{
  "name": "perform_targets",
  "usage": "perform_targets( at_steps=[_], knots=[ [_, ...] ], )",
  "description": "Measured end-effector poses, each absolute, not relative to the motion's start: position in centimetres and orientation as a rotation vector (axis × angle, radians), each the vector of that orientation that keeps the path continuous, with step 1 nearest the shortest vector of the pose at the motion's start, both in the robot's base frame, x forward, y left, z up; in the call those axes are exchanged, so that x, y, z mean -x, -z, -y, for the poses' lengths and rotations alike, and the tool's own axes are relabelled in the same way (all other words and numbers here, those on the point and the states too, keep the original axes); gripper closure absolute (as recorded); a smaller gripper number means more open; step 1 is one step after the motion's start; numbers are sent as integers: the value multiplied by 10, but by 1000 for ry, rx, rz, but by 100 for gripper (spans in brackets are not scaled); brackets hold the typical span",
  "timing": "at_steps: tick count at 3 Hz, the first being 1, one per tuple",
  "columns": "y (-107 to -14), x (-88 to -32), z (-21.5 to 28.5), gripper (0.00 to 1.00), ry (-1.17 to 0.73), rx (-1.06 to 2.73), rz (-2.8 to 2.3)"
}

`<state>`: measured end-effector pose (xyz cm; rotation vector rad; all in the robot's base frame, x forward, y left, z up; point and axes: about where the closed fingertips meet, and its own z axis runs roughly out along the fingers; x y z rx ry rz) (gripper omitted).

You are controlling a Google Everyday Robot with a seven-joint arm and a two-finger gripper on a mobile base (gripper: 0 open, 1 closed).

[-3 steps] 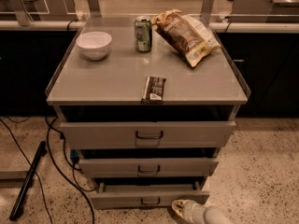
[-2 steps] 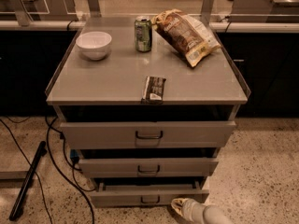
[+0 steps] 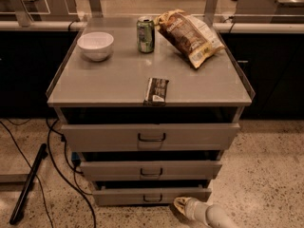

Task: Close bottom drawer

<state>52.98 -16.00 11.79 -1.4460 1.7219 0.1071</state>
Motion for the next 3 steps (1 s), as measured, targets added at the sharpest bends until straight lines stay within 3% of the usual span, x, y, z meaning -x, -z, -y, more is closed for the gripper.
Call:
perform_targets(
  at_steps=[3],
  knots=[
    [-125, -561, 156, 100, -78, 1463, -1685]
  ],
)
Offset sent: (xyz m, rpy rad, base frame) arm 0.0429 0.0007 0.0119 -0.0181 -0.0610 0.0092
